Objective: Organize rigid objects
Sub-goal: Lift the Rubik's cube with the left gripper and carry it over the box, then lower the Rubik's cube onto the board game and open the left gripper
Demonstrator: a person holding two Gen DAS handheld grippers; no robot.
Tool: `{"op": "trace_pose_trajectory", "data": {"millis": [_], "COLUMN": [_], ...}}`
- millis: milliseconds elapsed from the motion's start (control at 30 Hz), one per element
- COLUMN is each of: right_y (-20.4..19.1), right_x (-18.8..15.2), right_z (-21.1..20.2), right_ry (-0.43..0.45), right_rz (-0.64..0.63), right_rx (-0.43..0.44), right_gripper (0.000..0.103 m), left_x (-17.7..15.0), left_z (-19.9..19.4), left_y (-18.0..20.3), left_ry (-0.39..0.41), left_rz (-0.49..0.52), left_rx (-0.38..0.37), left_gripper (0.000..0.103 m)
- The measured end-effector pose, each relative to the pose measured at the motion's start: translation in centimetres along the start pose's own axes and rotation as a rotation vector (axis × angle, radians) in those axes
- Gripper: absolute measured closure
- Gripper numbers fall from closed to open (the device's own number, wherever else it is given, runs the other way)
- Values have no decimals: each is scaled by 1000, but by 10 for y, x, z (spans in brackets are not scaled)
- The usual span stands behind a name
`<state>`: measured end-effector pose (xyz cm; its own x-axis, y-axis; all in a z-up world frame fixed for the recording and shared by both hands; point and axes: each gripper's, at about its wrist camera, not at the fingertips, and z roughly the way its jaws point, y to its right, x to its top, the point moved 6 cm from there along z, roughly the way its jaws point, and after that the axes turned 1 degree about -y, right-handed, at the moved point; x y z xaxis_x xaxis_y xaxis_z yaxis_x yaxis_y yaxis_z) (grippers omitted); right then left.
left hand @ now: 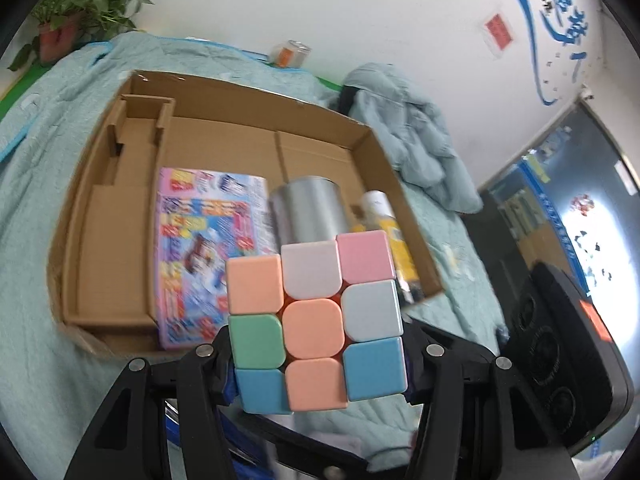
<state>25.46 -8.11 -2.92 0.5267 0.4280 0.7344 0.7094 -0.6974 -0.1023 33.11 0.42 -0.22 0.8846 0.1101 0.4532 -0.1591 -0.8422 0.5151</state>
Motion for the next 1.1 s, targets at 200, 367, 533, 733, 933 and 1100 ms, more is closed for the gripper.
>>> {"op": "trace_pose_trajectory", "data": {"millis": [200, 367, 533, 733, 933, 1100], "right_y": [18, 51, 57, 49, 45, 46], "right_x": [-23, -23, -33, -2, 6, 6], "right_z": [-2, 3, 1, 17, 54, 62], "right_ry": [-36, -11, -26, -13, -83, -94], "right_rz": [86, 154, 171, 123, 133, 150], "right_rx": [13, -15, -21, -18, 24, 18], "right_gripper": [46, 45, 46, 46, 66, 72], "left_x": [18, 12, 9, 19, 16, 12], "left_z": [39, 69, 63, 36, 43, 40], "left_y": [-34, -59, -69, -73, -78, -76], "left_ry": [-46, -120, -120, -49, -91, -64], "left_rz": [-17, -68, -99, -113, -135, -111], "left_rx": [115, 230, 186, 161, 62, 106], "left_gripper": [48, 48, 43, 38, 49, 50]}}
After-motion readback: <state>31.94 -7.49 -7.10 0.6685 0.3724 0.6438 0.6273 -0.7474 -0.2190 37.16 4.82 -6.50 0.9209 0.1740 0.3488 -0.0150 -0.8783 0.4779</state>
